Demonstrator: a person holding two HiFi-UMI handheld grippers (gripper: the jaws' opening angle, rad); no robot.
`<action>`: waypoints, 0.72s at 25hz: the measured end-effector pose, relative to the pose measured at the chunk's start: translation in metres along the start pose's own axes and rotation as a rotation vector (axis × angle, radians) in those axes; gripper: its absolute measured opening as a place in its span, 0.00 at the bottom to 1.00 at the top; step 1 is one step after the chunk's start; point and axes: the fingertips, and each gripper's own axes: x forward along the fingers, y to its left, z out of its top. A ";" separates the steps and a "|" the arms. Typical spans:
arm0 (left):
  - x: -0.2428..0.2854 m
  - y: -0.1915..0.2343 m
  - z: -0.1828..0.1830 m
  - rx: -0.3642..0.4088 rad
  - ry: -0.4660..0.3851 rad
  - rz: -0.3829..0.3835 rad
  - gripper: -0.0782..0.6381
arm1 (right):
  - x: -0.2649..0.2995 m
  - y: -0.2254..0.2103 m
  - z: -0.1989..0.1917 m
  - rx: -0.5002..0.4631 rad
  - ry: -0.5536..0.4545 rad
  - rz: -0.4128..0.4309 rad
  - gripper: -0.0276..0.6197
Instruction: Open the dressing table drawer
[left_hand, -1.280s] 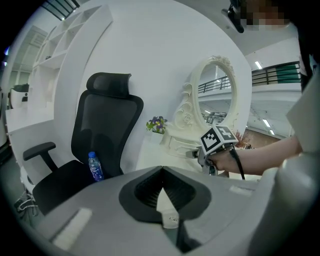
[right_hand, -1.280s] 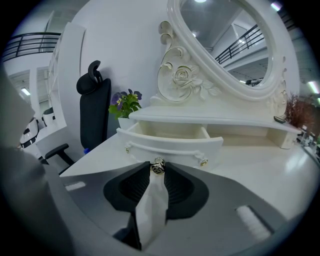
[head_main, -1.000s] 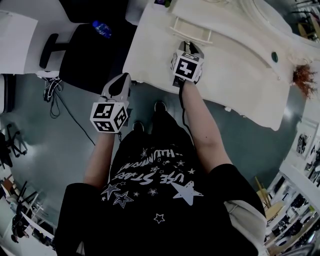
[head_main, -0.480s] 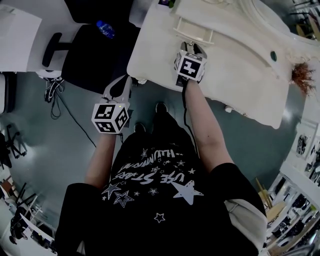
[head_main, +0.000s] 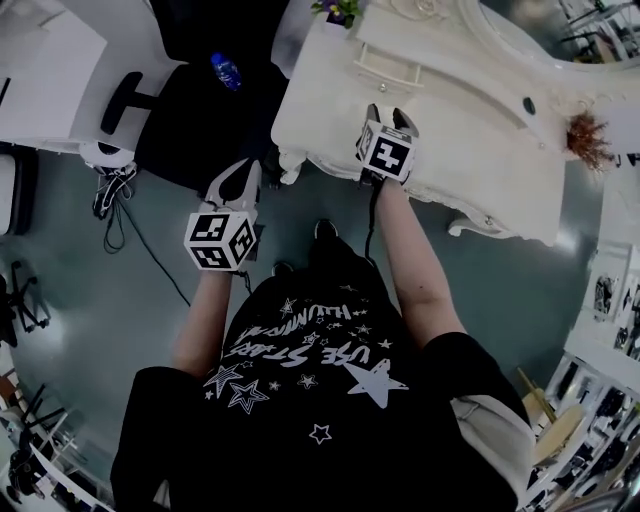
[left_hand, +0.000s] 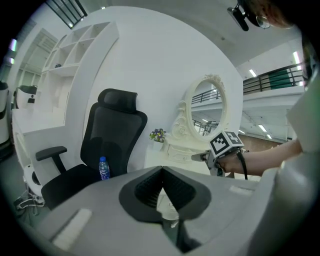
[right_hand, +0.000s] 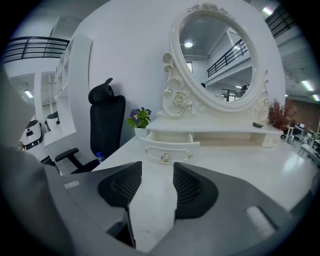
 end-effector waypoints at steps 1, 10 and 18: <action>-0.011 0.000 -0.002 0.000 -0.005 -0.001 0.11 | -0.011 0.003 0.000 -0.001 -0.012 0.001 0.39; -0.078 0.001 -0.028 -0.012 -0.013 -0.031 0.11 | -0.116 0.042 -0.005 -0.065 -0.139 0.074 0.19; -0.099 -0.008 -0.057 -0.043 0.015 -0.005 0.11 | -0.149 0.072 -0.036 -0.087 -0.124 0.209 0.09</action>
